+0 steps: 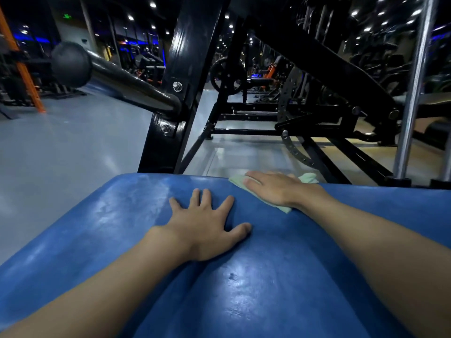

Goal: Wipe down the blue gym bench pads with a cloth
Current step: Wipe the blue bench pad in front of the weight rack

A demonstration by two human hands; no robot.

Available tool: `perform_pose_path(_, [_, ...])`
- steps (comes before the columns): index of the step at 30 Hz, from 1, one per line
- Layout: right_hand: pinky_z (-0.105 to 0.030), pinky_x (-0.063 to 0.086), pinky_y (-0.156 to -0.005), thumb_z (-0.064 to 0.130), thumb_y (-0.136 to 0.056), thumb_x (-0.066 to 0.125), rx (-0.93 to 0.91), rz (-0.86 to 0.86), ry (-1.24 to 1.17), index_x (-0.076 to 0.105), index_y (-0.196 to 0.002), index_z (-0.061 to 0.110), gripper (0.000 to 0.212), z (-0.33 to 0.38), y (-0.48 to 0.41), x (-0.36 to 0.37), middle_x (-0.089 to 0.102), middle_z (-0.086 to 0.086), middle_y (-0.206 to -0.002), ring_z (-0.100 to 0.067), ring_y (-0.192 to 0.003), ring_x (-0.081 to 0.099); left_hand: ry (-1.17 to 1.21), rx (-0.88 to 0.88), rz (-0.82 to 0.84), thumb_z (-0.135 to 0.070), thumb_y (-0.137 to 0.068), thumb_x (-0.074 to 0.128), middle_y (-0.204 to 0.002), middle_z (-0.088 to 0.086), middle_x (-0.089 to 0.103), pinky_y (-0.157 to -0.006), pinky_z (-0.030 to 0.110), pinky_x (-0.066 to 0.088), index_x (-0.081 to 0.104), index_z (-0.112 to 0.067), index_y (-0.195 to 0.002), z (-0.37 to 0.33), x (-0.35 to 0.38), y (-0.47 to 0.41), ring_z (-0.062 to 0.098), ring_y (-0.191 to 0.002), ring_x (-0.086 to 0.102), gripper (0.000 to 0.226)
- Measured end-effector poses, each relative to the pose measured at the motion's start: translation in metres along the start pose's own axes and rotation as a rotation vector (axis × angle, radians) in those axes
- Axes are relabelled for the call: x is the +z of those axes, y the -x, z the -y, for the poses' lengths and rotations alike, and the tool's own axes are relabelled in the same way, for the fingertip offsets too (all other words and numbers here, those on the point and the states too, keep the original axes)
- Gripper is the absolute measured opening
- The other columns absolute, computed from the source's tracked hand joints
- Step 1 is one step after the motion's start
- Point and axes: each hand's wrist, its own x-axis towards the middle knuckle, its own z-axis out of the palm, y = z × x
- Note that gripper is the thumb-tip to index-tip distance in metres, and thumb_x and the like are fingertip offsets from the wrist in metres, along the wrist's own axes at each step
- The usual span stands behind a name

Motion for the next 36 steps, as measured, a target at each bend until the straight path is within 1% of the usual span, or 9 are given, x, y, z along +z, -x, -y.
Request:
perform_pose_path(6, [-0.054, 0.022, -0.108, 0.066, -0.094, 0.014, 0.126, 0.027, 0.004, 0.036, -0.141, 0.043, 0.057, -0.088, 0.026, -0.017, 0.035, 0.004, -0.157, -0.025, -0.142, 0.033, 0.072, 0.081, -0.012, -0.086, -0.073, 0.005, -0.164, 0.000, 0.012, -0.113, 0.067, 0.008, 0.019, -0.042, -0.150, -0.043, -0.007, -0.010, 0.024, -0.152, 0.003, 0.090])
perform_pose_path(10, [-0.054, 0.025, -0.099, 0.061, -0.095, 0.015, 0.091, 0.017, 0.039, 0.043, -0.129, 0.040, 0.049, -0.089, 0.031, -0.018, 0.045, -0.003, -0.149, -0.028, -0.133, 0.042, 0.114, 0.197, -0.057, -0.080, -0.085, 0.013, -0.162, -0.003, 0.016, -0.115, 0.062, 0.007, 0.025, -0.047, -0.147, -0.097, -0.010, -0.013, 0.019, -0.151, 0.005, 0.071])
perform_pose_path(13, [-0.056, 0.022, -0.103, 0.062, -0.097, 0.015, 0.033, 0.038, 0.008, 0.036, -0.139, 0.042, 0.052, -0.101, 0.039, -0.022, 0.042, 0.000, -0.152, -0.028, -0.136, 0.040, 0.133, 0.226, -0.090, -0.076, -0.089, 0.016, -0.159, -0.004, 0.021, -0.114, 0.059, 0.011, 0.028, -0.045, -0.145, -0.132, -0.015, -0.015, 0.015, -0.148, 0.011, 0.065])
perform_pose_path(16, [-0.055, 0.026, -0.107, 0.064, -0.096, 0.015, 0.042, 0.044, -0.006, 0.034, -0.142, 0.044, 0.054, -0.144, 0.053, -0.032, 0.040, 0.005, -0.154, -0.024, -0.138, 0.040, 0.107, 0.200, -0.071, -0.078, -0.088, 0.013, -0.161, -0.004, 0.017, -0.114, 0.061, 0.009, 0.024, -0.048, -0.147, -0.157, -0.012, -0.017, 0.019, -0.149, 0.008, 0.067])
perform_pose_path(20, [-0.053, 0.032, -0.101, 0.066, -0.092, 0.010, 0.086, 0.048, 0.015, 0.041, -0.129, 0.046, 0.052, -0.200, 0.068, -0.039, 0.051, 0.004, -0.145, -0.024, -0.127, 0.048, 0.071, 0.135, -0.046, -0.082, -0.082, 0.009, -0.162, 0.003, 0.014, -0.112, 0.065, 0.005, 0.019, -0.050, -0.146, -0.192, -0.009, -0.023, 0.032, -0.149, 0.005, 0.072])
perform_pose_path(23, [-0.054, 0.029, -0.101, 0.063, -0.094, 0.012, 0.036, 0.023, 0.073, 0.039, -0.137, 0.041, 0.055, -0.206, 0.072, -0.037, 0.050, -0.002, -0.145, -0.028, -0.129, 0.047, 0.110, 0.112, -0.043, -0.080, -0.085, 0.012, -0.162, 0.004, 0.014, -0.112, 0.068, 0.001, 0.024, -0.047, -0.145, -0.226, -0.012, -0.028, 0.035, -0.150, 0.002, 0.070])
perform_pose_path(27, [-0.053, 0.027, -0.102, 0.062, -0.097, 0.016, -0.002, -0.028, 0.075, 0.031, -0.143, 0.043, 0.052, -0.243, 0.093, -0.040, 0.049, -0.009, -0.142, -0.033, -0.128, 0.046, 0.094, 0.140, -0.031, -0.081, -0.082, 0.010, -0.155, 0.005, 0.024, -0.111, 0.068, 0.006, 0.029, -0.043, -0.141, -0.273, -0.015, -0.038, 0.034, -0.147, 0.010, 0.073])
perform_pose_path(32, [-0.050, 0.028, -0.103, 0.061, -0.097, 0.017, 0.102, -0.052, 0.078, 0.031, -0.143, 0.043, 0.051, -0.326, 0.136, -0.055, 0.049, -0.008, -0.140, -0.032, -0.127, 0.046, 0.057, 0.178, -0.041, -0.082, -0.078, 0.008, -0.150, 0.005, 0.027, -0.110, 0.068, 0.011, 0.031, -0.036, -0.137, -0.319, -0.015, -0.048, 0.034, -0.146, 0.012, 0.078])
perform_pose_path(36, [-0.054, 0.028, -0.102, 0.060, -0.095, 0.014, 0.145, -0.020, 0.122, 0.035, -0.140, 0.038, 0.054, -0.337, 0.136, -0.057, 0.049, -0.011, -0.141, -0.035, -0.127, 0.045, 0.027, 0.220, -0.062, -0.083, -0.076, 0.006, -0.144, 0.005, 0.030, -0.108, 0.066, 0.018, 0.030, -0.035, -0.125, -0.347, -0.014, -0.055, 0.034, -0.141, 0.020, 0.072])
